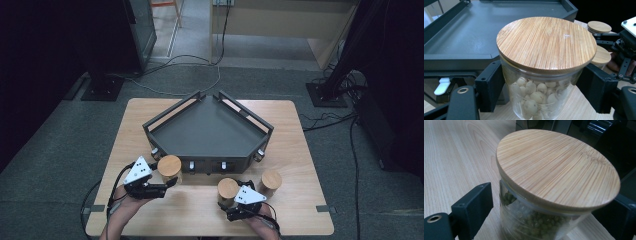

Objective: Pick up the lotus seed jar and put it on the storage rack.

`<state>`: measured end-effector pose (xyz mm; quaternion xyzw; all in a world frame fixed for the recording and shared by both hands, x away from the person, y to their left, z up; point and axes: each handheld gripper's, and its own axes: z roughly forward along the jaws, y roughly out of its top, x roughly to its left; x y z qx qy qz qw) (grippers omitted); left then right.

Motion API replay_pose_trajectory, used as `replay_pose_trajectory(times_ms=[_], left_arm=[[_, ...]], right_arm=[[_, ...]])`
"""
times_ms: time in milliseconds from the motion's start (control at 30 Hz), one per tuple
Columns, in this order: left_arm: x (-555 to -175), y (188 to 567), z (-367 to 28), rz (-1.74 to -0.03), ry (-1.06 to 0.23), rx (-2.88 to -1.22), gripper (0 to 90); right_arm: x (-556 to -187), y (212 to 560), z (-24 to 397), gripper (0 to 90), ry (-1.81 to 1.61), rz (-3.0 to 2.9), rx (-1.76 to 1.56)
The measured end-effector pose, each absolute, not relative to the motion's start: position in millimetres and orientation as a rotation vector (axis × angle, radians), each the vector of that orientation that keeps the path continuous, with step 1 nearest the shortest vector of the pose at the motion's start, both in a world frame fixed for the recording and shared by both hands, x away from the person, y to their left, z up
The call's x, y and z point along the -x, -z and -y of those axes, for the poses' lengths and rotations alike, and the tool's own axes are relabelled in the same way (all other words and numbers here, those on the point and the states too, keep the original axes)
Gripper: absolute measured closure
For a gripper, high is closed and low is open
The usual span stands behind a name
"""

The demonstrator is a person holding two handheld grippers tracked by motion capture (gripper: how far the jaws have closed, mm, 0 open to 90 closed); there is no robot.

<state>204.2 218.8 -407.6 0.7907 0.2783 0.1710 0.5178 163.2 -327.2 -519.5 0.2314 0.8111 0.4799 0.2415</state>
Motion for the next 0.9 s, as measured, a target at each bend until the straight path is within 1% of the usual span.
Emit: replay_pose_trajectory(times_ms=[900], left_arm=[[-212.1,391.0,-217.8,-0.677,-0.416,-1.88,25.0]], right_arm=[[-162.9,519.0,325.7,7.7,-1.305,-2.222,-0.631]])
